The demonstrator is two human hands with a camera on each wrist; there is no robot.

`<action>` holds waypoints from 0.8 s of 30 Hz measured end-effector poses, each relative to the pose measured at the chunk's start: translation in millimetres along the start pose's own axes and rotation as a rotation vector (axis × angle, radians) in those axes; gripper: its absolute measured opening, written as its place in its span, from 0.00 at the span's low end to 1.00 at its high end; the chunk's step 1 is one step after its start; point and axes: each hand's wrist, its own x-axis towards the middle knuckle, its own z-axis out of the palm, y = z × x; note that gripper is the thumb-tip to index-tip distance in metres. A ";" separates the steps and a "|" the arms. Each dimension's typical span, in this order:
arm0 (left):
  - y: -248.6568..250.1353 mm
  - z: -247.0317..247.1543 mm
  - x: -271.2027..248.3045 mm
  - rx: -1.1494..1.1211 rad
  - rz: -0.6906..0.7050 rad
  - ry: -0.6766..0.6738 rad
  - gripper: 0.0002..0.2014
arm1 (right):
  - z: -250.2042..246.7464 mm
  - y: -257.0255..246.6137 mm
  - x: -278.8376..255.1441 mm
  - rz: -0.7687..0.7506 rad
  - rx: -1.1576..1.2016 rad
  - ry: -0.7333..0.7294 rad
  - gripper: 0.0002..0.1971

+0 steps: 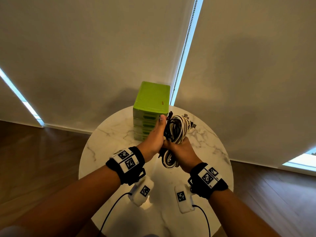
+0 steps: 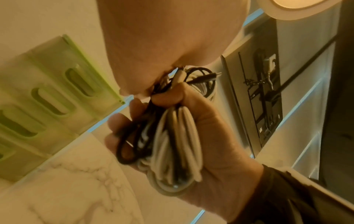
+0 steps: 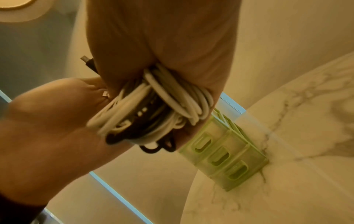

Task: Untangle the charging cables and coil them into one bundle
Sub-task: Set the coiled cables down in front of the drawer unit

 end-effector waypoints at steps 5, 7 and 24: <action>-5.2 -16.5 10.4 -0.086 0.042 -0.191 0.41 | -10.1 -8.1 -5.3 0.138 0.245 -0.030 0.03; -7.5 -22.3 7.8 -0.146 0.062 -0.231 0.39 | -10.6 -12.5 -6.4 0.160 0.315 -0.065 0.03; -1.2 -38.4 -21.4 -0.166 0.189 -0.287 0.26 | 12.6 -26.2 -25.0 0.288 0.251 -0.410 0.10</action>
